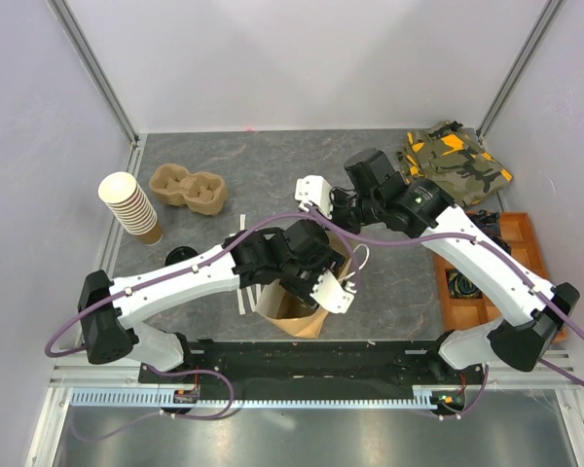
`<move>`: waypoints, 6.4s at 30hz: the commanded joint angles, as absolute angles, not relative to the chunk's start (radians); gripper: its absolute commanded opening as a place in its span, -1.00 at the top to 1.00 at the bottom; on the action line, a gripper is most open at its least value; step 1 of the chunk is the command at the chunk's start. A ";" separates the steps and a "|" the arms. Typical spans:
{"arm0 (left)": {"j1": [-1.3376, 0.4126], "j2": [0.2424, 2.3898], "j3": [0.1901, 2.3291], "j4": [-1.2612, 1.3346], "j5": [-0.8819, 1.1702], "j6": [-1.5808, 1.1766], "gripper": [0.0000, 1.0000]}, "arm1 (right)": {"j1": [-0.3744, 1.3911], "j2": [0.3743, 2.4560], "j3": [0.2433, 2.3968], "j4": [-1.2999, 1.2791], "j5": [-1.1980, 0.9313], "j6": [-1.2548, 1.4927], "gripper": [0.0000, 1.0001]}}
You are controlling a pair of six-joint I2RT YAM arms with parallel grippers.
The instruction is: Pack the takeout coffee
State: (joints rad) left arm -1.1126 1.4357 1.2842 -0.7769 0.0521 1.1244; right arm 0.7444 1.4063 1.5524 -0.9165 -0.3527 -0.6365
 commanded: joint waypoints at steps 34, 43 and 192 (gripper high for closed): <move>-1.077 1.548 1.209 -0.779 0.041 1.200 0.45 | 0.847 1.312 1.503 -0.721 -0.436 -0.592 1.00; -1.081 1.470 1.246 -0.781 0.003 1.256 0.45 | 0.848 1.295 1.514 -0.707 -0.445 -0.624 1.00; -0.927 1.450 1.344 -0.766 0.155 1.094 0.60 | 0.939 1.169 1.233 -0.575 -0.291 -0.655 1.00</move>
